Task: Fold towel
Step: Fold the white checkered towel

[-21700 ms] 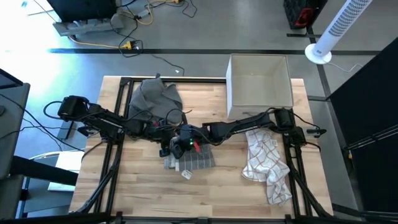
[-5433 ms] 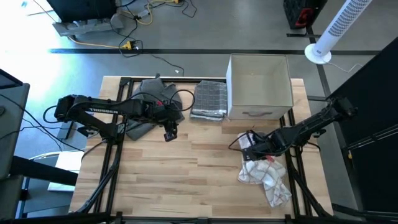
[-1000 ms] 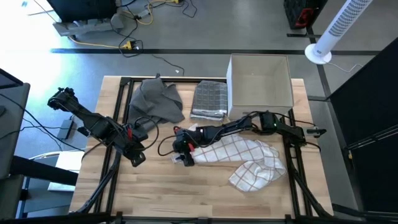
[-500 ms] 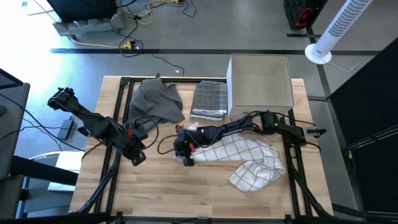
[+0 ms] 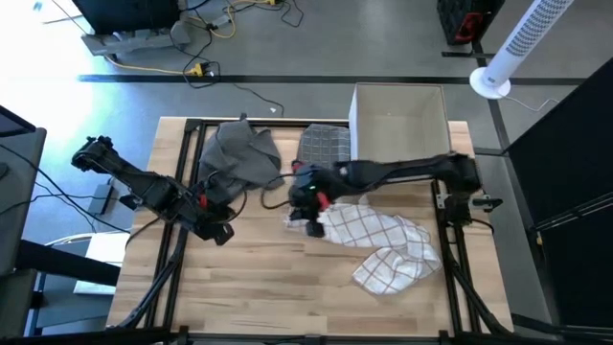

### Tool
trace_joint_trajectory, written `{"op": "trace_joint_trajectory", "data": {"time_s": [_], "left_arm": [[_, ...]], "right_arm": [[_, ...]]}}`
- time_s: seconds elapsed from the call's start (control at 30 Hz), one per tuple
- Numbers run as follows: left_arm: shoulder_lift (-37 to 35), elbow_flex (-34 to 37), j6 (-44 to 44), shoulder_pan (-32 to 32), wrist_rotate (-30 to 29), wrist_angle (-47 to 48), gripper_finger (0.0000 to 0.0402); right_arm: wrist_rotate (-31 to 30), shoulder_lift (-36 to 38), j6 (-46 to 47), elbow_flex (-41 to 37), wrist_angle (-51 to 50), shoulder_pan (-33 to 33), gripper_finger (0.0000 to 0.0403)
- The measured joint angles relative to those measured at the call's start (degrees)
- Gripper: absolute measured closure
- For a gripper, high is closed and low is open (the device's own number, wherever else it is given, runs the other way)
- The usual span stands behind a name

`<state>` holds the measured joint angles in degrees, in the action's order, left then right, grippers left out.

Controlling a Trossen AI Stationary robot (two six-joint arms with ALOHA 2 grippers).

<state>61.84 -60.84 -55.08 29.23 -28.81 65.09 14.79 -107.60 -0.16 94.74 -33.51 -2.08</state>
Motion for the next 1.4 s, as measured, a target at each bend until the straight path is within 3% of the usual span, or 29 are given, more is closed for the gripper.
{"op": "trace_joint_trajectory", "data": {"time_s": [0.13, 0.27, 0.53, 0.63, 0.73, 0.8, 0.9, 1.03, 1.4], "left_arm": [[0.48, 0.0, 12.74, -1.93, -7.69, -10.3, 0.0374], [2.31, 0.0, 27.35, -5.32, -9.0, -16.38, 0.0374], [11.08, 0.12, 43.95, -12.27, -0.93, -21.9, 0.0374], [13.48, 3.0, 48.47, -13.63, 7.89, -30.22, 0.0376], [13.52, 8.87, 48.73, -15.43, 20.82, -45.21, 0.0385], [13.5, 12.68, 47.41, -16.7, 24.14, -53.24, 0.0393], [14.24, 17.06, 46.29, -18.96, 24.25, -61.45, 0.04], [17.41, 19.48, 44.72, -20.84, 24.11, -64.41, 0.0388], [30.63, 16.37, 38.91, -18.67, 22.09, -81.31, 0.027]], "right_arm": [[-4.78, 7.24, 5.79, 0.02, -10.42, -2.81, 0.0402], [-13.53, 13.69, 15.9, 0.02, -21.08, -7.06, 0.0403], [-29.97, 22.57, 40.49, 0.02, -40.01, -15.29, 0.0403], [-34.41, 25.24, 45.8, 0.02, -43.65, -18.68, 0.0403], [-38.76, 28.24, 51.2, 0.02, -48.6, -21.68, 0.0403], [-40.28, 29.59, 53.96, 0.02, -51.8, -23.43, 0.0403], [-42.06, 30.46, 56.89, 0.02, -55.3, -25.06, 0.0403], [-44.0, 31.02, 57.36, 0.02, -56.59, -25.45, 0.0403], [-44.24, 30.87, 56.03, 0.02, -55.47, -21.66, 0.0403]]}}
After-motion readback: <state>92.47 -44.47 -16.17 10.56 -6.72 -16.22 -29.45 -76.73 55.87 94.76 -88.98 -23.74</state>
